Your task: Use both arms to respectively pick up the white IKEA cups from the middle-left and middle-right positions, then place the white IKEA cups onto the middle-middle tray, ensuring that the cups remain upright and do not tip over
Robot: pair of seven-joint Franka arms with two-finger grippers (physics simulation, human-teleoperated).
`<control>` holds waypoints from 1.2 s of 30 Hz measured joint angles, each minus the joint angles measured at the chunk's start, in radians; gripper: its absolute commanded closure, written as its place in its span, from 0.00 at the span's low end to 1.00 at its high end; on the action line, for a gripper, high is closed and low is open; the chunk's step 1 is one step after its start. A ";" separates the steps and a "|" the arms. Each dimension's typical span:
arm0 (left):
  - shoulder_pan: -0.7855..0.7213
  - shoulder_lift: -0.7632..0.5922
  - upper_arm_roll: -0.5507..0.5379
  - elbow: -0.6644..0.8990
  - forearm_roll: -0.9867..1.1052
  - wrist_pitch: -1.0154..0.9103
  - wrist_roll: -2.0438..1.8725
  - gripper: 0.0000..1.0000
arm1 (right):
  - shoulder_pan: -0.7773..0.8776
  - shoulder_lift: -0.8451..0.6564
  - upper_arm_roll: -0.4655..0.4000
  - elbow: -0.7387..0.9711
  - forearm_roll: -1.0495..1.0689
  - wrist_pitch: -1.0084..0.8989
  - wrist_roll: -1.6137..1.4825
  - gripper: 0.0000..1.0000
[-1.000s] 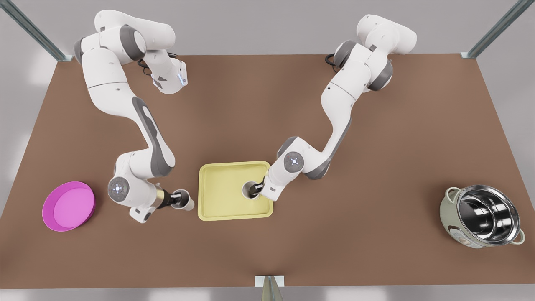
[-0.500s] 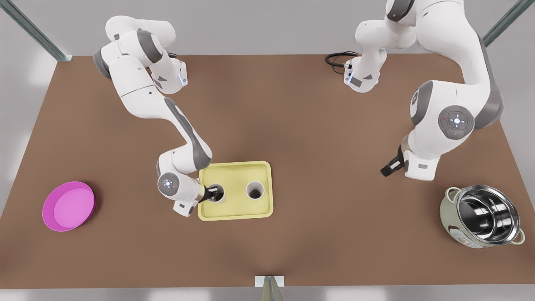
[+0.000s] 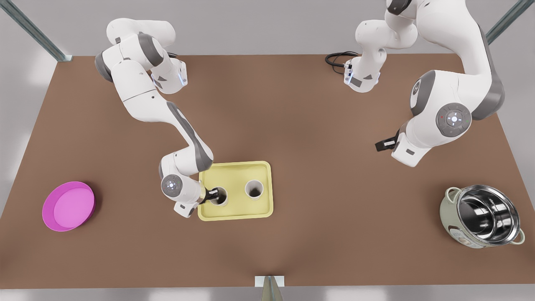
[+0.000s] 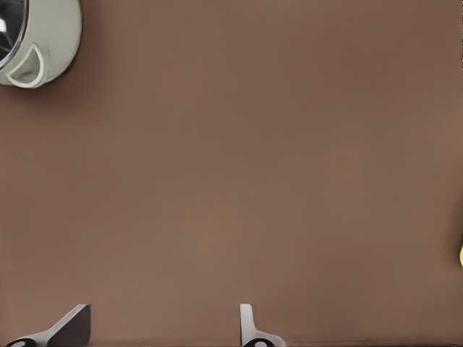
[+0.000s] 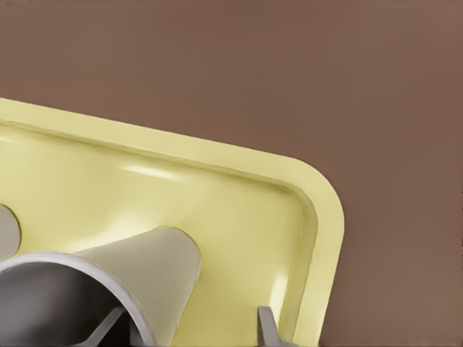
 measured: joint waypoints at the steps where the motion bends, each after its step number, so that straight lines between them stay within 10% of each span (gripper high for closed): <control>1: 0.000 0.000 0.000 0.000 0.000 -0.002 0.014 0.00 | -0.001 0.000 0.000 0.000 0.003 0.000 0.005 0.00; 21: 0.006 0.001 0.000 0.000 -0.021 -0.016 0.181 0.00 | -0.271 -0.174 -0.014 0.021 0.011 -0.246 -0.010 0.00; 36: 0.007 0.012 0.001 0.007 -0.019 -0.014 0.228 0.00 | -0.391 -0.639 -0.036 -0.018 -0.044 -0.679 -0.021 0.00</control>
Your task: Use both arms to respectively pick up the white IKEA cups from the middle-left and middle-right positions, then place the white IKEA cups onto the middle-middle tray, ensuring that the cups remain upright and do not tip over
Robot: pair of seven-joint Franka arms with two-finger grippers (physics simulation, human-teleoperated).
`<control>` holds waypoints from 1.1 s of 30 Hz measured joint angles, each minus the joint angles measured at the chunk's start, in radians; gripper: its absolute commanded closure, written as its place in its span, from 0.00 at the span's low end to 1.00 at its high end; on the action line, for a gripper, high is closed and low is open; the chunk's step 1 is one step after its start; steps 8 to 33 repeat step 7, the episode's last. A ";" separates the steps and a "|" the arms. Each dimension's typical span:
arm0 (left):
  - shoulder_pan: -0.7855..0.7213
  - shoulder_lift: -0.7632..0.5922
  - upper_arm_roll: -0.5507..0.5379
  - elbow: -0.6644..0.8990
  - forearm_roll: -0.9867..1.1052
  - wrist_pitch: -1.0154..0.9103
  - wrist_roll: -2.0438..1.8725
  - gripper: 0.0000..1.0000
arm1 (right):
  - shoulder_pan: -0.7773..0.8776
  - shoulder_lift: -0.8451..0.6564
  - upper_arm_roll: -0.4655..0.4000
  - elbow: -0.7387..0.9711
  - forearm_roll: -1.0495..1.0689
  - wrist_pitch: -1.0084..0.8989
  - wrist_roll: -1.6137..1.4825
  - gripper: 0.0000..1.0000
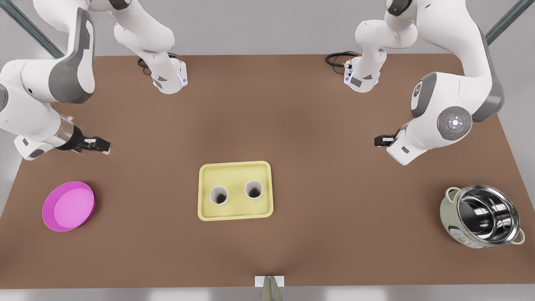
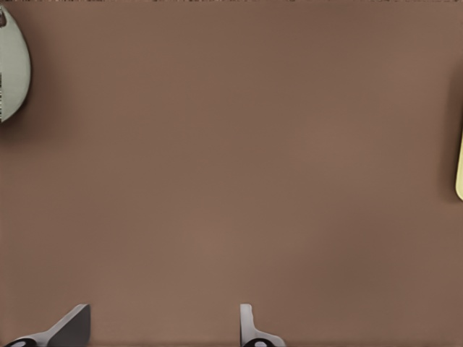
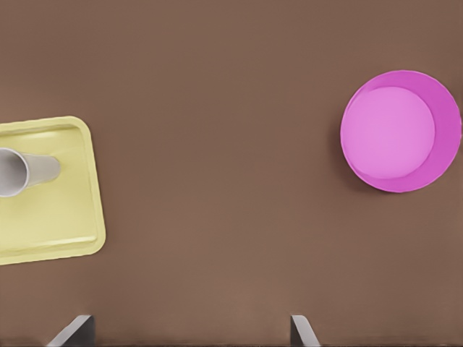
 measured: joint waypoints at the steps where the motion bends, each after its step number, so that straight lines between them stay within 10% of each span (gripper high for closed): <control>1: 0.001 0.001 0.000 0.001 0.000 0.000 0.002 0.00 | -0.007 0.000 0.000 -0.005 0.000 -0.010 -0.003 0.00; 33: 0.012 0.002 0.002 0.001 -0.001 0.000 0.013 0.00 | 0.001 -0.001 0.000 -0.008 0.003 -0.045 -0.020 0.00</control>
